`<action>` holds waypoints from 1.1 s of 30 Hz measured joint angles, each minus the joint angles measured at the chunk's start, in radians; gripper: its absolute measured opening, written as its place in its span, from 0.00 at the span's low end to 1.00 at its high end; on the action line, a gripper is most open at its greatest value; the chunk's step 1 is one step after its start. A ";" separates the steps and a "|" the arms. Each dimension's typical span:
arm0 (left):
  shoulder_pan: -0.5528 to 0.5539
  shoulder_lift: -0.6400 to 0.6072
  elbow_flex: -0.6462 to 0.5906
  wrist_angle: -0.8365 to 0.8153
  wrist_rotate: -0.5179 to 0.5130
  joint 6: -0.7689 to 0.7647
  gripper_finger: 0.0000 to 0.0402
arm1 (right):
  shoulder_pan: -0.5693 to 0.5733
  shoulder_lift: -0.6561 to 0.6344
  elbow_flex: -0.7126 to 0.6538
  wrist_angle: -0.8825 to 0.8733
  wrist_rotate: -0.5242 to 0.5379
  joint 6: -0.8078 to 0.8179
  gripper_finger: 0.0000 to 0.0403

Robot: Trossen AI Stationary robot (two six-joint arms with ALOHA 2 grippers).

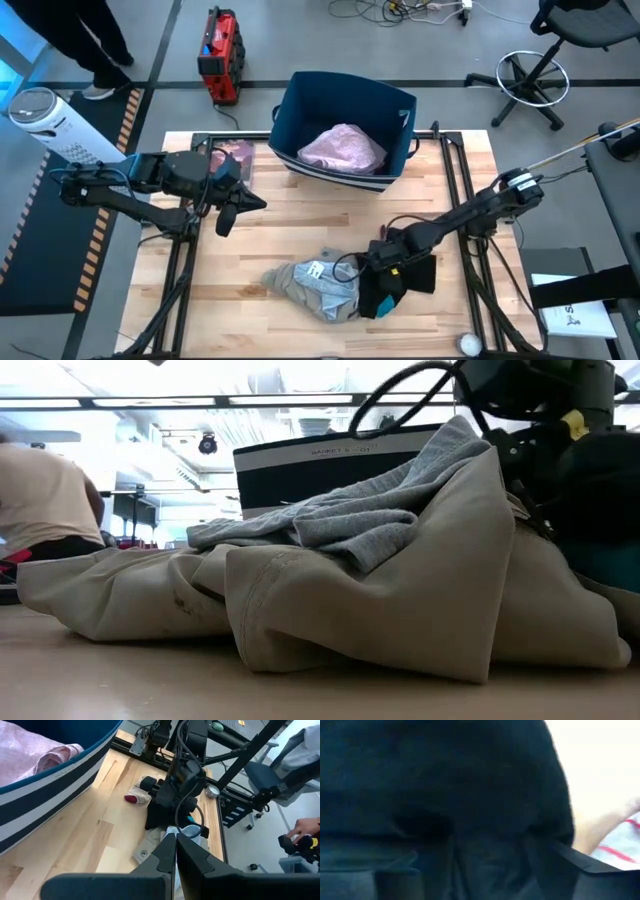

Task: Sort clothes
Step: Put the black underwear into the blue laundry bin

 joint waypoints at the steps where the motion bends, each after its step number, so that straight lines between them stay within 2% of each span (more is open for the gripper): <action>1: 0.000 0.000 0.000 -0.001 0.000 0.004 0.00 | 0.000 0.012 0.006 0.002 0.001 -0.004 0.50; 6: 0.000 0.000 0.000 -0.002 0.000 -0.009 0.00 | -0.001 0.009 0.077 -0.081 -0.015 -0.029 0.09; 7: 0.000 0.000 0.000 -0.002 0.000 -0.012 0.00 | 0.000 -0.010 0.103 -0.116 -0.016 -0.039 0.05; 10: 0.000 0.001 0.002 -0.002 0.000 -0.017 0.00 | -0.012 -0.086 0.209 -0.239 -0.087 -0.081 0.05; 12: 0.000 0.005 0.004 0.008 0.001 -0.017 0.00 | -0.021 -0.117 0.279 -0.365 -0.097 -0.104 0.05; 18: 0.000 0.029 0.004 0.046 -0.002 -0.016 0.00 | -0.066 -0.232 0.528 -0.604 -0.085 -0.174 0.01; 23: 0.000 0.062 0.005 0.076 -0.007 -0.015 0.00 | -0.123 -0.297 0.726 -0.651 -0.036 -0.219 0.00; 27: 0.000 0.096 0.005 0.116 -0.007 -0.015 0.00 | -0.183 -0.320 0.890 -0.649 0.042 -0.270 0.00; 33: 0.000 0.130 0.005 0.161 -0.007 -0.015 0.00 | -0.280 -0.291 1.136 -0.607 0.312 -0.429 0.00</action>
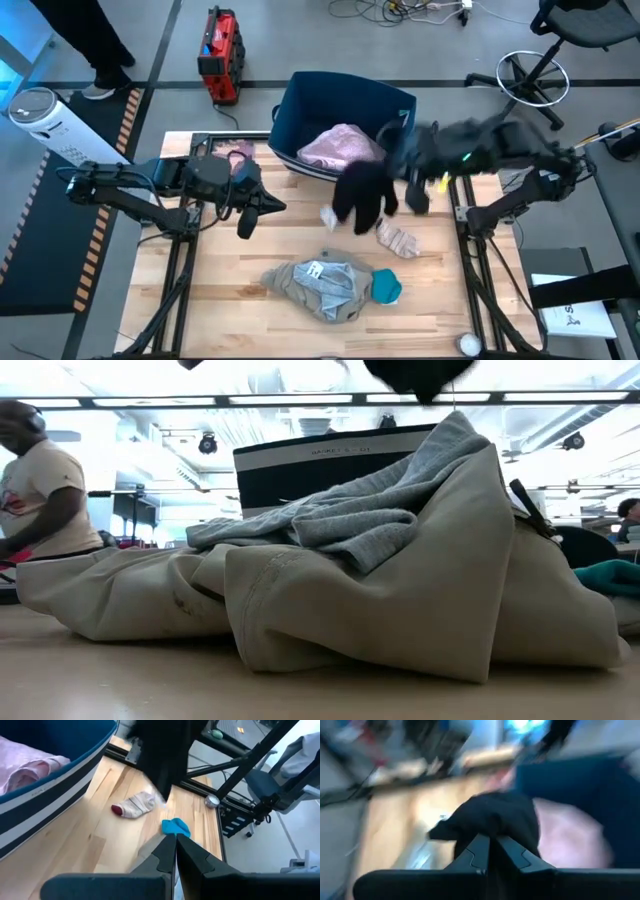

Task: Sort clothes
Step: Put the black underwear into the blue laundry bin

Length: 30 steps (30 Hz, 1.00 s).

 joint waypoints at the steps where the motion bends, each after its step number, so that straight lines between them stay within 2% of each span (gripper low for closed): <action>1: 0.000 0.002 0.000 0.006 0.000 0.000 0.00 | -0.020 0.009 0.029 0.018 0.052 -0.039 0.00; 4: 0.000 0.003 0.000 0.012 0.000 0.000 0.00 | -0.090 0.048 0.080 0.118 0.204 -0.175 0.00; 7: 0.000 0.000 0.000 0.012 0.000 0.000 0.00 | -0.187 0.095 0.100 0.222 0.214 -0.274 0.00; 9: 0.000 -0.005 0.000 0.010 0.000 0.000 0.00 | -0.259 0.132 0.107 0.244 0.153 -0.297 0.00; 12: 0.000 -0.011 0.000 0.011 0.000 0.004 0.00 | -0.369 0.204 0.109 0.216 -0.020 -0.289 0.00; 18: -0.001 -0.014 0.000 0.008 0.000 0.004 0.00 | -0.521 0.384 0.106 0.027 -0.326 -0.280 0.00; 22: -0.008 -0.014 0.000 0.006 0.000 0.004 0.00 | -0.574 0.494 0.091 -0.060 -0.356 -0.316 0.00; 30: -0.012 -0.017 0.000 0.005 0.000 0.004 0.00 | -0.647 0.653 0.066 -0.061 -0.358 -0.344 0.00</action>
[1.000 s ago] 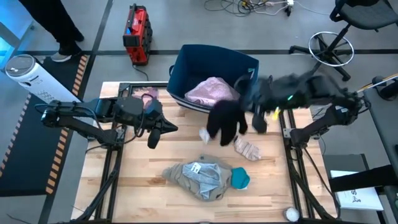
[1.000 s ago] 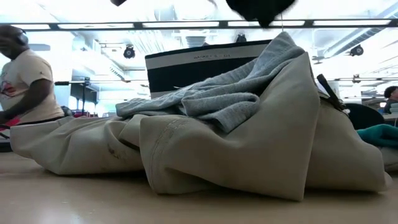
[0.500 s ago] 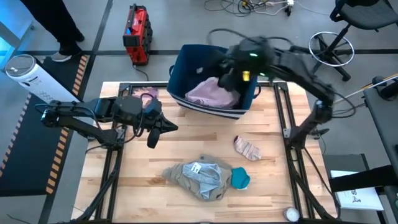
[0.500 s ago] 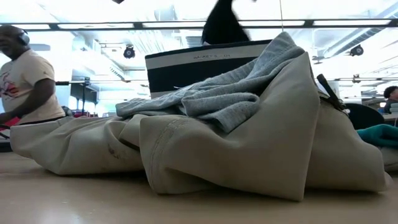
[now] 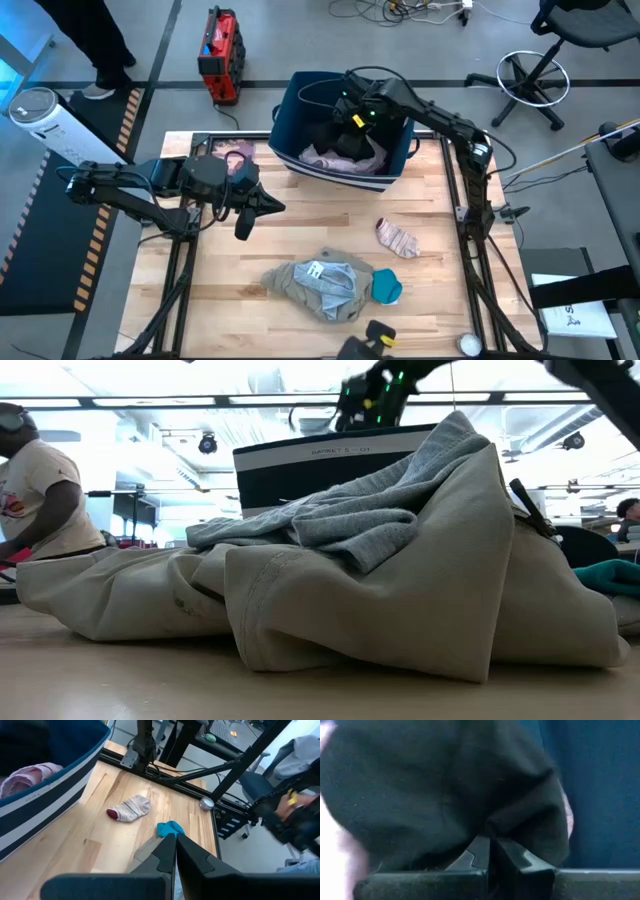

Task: Sort clothes
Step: Put the black underwear into the blue laundry bin, then put the gray underwear into the blue laundry bin

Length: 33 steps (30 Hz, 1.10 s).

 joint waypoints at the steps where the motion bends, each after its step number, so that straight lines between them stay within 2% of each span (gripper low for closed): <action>1: 0.000 0.000 0.000 0.000 0.000 0.000 0.00 | -0.005 0.018 -0.002 0.001 0.000 -0.006 0.00; 13: 0.001 -0.005 0.000 -0.006 -0.027 0.000 0.00 | -0.034 0.169 -0.028 -0.015 -0.013 -0.046 0.00; 21: 0.001 -0.006 0.000 -0.019 -0.027 0.000 0.00 | -0.036 0.070 -0.026 -0.032 -0.021 -0.091 0.02; 25: 0.002 -0.006 0.000 -0.036 -0.027 0.000 0.00 | -0.036 -0.016 -0.024 -0.111 -0.023 -0.081 0.12; 33: 0.001 -0.004 0.000 -0.035 0.010 0.020 0.04 | -0.027 -0.253 -0.023 -0.157 -0.020 0.022 0.44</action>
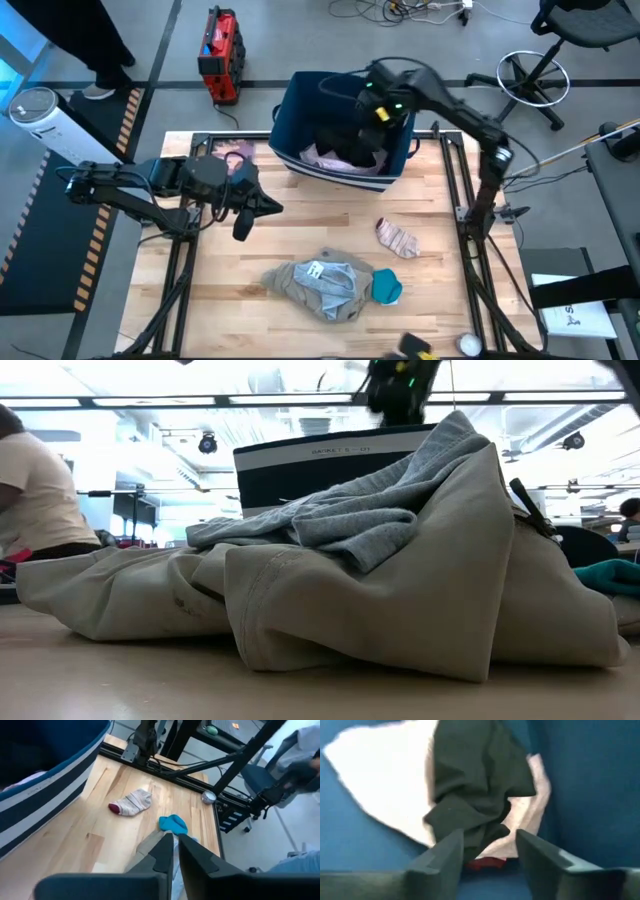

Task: Sort clothes
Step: Put the gray underwear into the blue laundry bin

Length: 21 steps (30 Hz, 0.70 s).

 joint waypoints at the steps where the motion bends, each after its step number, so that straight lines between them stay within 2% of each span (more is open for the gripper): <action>1: 0.000 0.003 0.000 0.000 0.001 0.009 0.06 | 0.004 -0.036 0.002 0.000 -0.003 0.017 0.48; 5: 0.000 0.032 0.000 -0.006 0.021 0.039 0.15 | 0.042 -0.186 0.018 -0.001 -0.009 0.066 0.59; 9: 0.001 0.096 0.000 -0.008 0.072 0.079 0.27 | 0.105 -0.326 0.043 0.000 -0.044 0.144 0.65; 15: 0.001 0.226 0.000 -0.009 0.112 0.168 0.45 | 0.224 -0.473 0.076 0.012 -0.080 0.327 0.66; 21: 0.002 0.352 0.000 0.018 0.140 0.256 0.56 | 0.324 -0.530 0.080 0.055 -0.077 0.439 0.63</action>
